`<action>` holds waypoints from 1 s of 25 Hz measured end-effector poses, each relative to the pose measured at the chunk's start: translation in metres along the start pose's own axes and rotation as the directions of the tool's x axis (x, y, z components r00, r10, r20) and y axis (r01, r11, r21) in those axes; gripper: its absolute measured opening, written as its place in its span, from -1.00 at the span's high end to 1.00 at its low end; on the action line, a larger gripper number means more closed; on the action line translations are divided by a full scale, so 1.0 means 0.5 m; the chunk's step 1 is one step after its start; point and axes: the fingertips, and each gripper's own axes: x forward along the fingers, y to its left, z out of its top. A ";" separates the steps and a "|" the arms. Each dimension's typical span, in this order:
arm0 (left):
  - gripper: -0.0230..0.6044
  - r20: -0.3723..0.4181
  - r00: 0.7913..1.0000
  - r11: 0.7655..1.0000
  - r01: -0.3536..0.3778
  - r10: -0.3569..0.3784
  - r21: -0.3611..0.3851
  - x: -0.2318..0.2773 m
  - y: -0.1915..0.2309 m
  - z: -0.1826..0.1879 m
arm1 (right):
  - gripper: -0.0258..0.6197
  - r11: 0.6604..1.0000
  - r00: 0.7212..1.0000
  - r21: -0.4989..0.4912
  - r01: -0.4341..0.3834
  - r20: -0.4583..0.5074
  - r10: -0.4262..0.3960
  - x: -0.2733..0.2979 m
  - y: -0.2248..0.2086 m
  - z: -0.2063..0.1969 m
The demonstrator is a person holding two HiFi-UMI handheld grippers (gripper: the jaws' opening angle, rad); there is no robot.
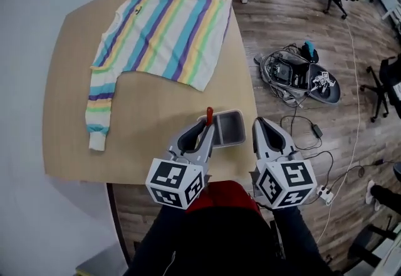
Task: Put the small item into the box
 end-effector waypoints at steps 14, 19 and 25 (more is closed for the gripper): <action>0.70 -0.082 0.996 0.998 -0.045 0.043 -0.032 0.011 0.012 -0.074 | 0.90 1.000 0.996 -0.008 -0.024 -0.081 0.023 0.003 0.002 -0.060; 0.70 -0.109 0.993 0.999 -0.042 0.039 -0.033 0.014 0.012 -0.094 | 0.90 1.000 0.995 -0.009 -0.022 -0.101 0.021 0.002 0.004 -0.075; 0.70 -0.133 0.990 0.999 -0.047 0.043 -0.025 0.015 0.017 -0.110 | 0.90 1.000 0.993 -0.010 -0.018 -0.115 0.017 0.004 0.006 -0.086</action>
